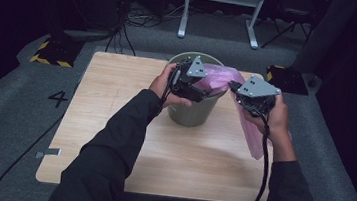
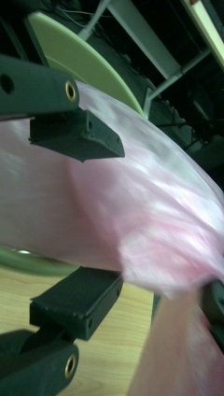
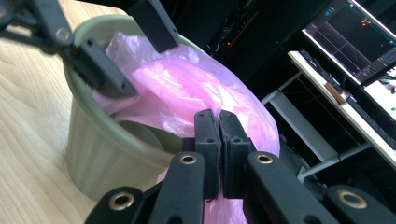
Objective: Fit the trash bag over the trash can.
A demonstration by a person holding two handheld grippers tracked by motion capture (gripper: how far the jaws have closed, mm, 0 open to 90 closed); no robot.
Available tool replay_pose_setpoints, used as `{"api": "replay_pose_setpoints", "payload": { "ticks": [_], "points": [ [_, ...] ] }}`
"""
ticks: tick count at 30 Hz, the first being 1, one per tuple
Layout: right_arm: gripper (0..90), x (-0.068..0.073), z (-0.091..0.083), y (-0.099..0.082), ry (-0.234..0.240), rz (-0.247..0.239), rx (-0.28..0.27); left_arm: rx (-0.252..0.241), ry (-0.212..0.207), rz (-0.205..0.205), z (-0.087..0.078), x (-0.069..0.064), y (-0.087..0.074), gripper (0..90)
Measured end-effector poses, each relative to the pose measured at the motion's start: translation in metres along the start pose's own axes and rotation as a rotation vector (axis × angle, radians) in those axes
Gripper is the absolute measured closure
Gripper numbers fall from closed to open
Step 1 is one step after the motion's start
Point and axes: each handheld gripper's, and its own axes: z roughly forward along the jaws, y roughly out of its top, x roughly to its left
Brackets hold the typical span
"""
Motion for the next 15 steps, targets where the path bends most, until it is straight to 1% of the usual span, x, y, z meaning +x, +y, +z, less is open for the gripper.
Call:
{"api": "replay_pose_setpoints", "payload": {
  "ticks": [2,3,4,5,6,7,9,11,12,14,15],
  "points": [
    [88.3,0.002,0.003,0.004,0.024,0.001,-0.008,-0.008,-0.003,0.001,-0.001,-0.002,0.001,33.0],
    [88.3,0.003,0.005,0.005,0.028,0.000,-0.009,-0.003,0.011,0.010,-0.001,-0.002,0.001,33.0],
    [88.3,0.005,0.006,0.007,0.034,-0.003,-0.008,0.000,0.018,0.013,-0.001,-0.002,0.002,33.8],
    [88.1,0.006,0.007,0.008,0.038,-0.007,-0.008,-0.001,0.009,0.015,-0.001,-0.003,0.002,35.6],
    [88.0,0.007,0.008,0.009,0.045,-0.008,-0.012,0.007,0.023,0.021,0.000,-0.003,0.002,37.2],
    [87.8,0.009,0.008,0.009,0.053,-0.006,-0.015,0.017,0.039,0.025,0.001,-0.004,0.002,41.1],
    [87.3,0.011,0.009,0.010,0.062,-0.011,-0.016,0.039,0.047,0.046,0.003,-0.005,0.002,52.6],
    [86.2,0.013,0.009,0.010,0.063,-0.012,-0.015,0.048,0.065,0.078,0.004,-0.005,0.001,63.9],
    [85.1,0.013,0.008,0.010,0.070,-0.012,-0.019,0.048,0.065,0.078,0.004,-0.005,0.001,68.6],
    [81.5,0.014,0.008,0.009,0.075,-0.006,-0.024,0.073,0.094,0.112,0.006,-0.006,0.000,76.2],
    [78.4,0.015,0.008,0.008,0.069,-0.002,-0.028,0.079,0.097,0.116,0.007,-0.007,0.000,79.9]
  ]
}}
